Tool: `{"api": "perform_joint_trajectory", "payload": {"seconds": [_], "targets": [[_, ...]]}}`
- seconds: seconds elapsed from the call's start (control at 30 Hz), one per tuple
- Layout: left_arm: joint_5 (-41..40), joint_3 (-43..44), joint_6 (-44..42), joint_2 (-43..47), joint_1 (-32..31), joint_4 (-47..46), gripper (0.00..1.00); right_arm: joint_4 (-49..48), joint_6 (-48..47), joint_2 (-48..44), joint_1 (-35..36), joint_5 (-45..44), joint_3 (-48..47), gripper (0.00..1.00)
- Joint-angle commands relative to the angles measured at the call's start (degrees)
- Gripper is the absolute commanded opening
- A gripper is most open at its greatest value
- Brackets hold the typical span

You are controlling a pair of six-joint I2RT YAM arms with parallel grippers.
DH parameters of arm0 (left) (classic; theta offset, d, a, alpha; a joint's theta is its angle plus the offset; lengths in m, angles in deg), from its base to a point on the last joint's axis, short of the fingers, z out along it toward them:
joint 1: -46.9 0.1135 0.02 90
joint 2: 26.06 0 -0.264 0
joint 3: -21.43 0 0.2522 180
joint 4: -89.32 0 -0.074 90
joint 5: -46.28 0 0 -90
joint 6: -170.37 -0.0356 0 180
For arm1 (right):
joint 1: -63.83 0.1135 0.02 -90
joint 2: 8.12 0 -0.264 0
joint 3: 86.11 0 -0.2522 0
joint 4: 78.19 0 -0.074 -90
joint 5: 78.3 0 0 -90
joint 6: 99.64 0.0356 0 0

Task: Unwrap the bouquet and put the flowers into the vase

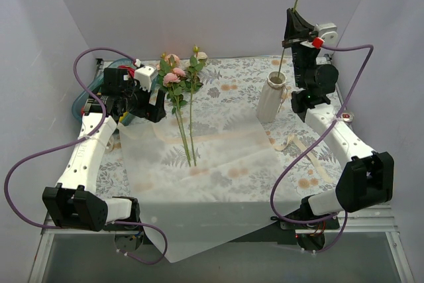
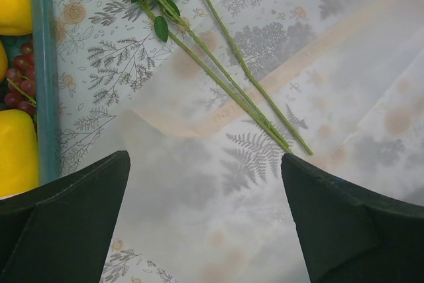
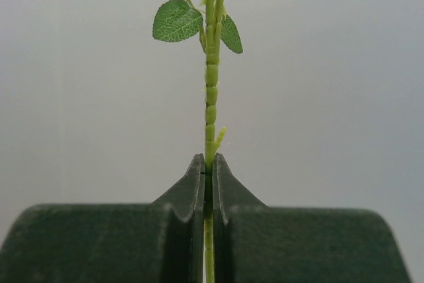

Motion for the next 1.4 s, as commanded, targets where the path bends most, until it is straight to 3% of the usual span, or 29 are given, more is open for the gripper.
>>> {"api": "perform_joint_trajectory", "payload": {"seconds": [0.0, 0.17, 0.2, 0.27, 0.37, 0.4, 0.5, 0.53, 0.8, 1.0, 1.13, 1.37], "targets": [[-0.3, 1.3, -1.0, 1.6, 0.0, 0.3, 0.98, -5.8, 1.2, -0.3, 0.0, 0.0, -0.1, 0.01], [-0.2, 1.2, -1.0, 1.7, 0.0, 0.1, 0.98, -7.0, 1.7, -1.4, 0.0, -0.9, 7.2, 0.05], [-0.2, 1.2, -0.9, 1.8, 0.0, 0.1, 0.98, -7.7, 1.6, -1.4, 0.0, -1.5, 8.4, 0.15], [-0.3, 1.4, -0.9, 1.8, 0.0, 0.1, 0.98, -8.0, 1.2, -1.9, 0.0, -2.4, 11.8, 0.22], [-0.2, 1.6, -0.9, 1.9, 0.0, 0.1, 0.98, -7.6, -0.1, -2.2, 0.0, -3.0, 14.0, 0.41], [-0.2, 1.7, -1.0, 1.8, 0.0, 0.1, 0.98, -7.3, -0.3, -2.2, 0.0, -3.1, 15.3, 0.55], [0.0, 2.2, -0.6, 1.5, 0.0, 0.3, 0.98, -6.7, -1.1, -3.6, 0.0, -4.8, 17.7, 0.74], [0.3, 2.2, -0.7, 1.5, 0.0, 0.2, 0.98, -5.9, -1.3, -4.9, 0.0, -5.1, 18.1, 0.75], [0.7, 1.7, -0.1, 1.1, 0.0, -0.6, 0.98, 0.7, -6.4, -15.2, 5.8, -11.6, 25.0, 0.75], [0.5, 1.5, 0.1, 1.3, 0.0, -1.0, 0.98, 10.3, -15.1, -14.6, 20.2, -15.6, 19.5, 0.73], [0.7, 1.0, 0.4, 1.7, 0.0, -1.2, 0.98, 21.9, -12.3, -6.5, 28.5, -17.6, 10.6, 0.71], [0.5, 1.6, 0.7, 1.7, 0.0, -1.9, 0.98, 52.3, 2.7, 16.3, 30.6, -16.7, -14.3, 0.67]]}}
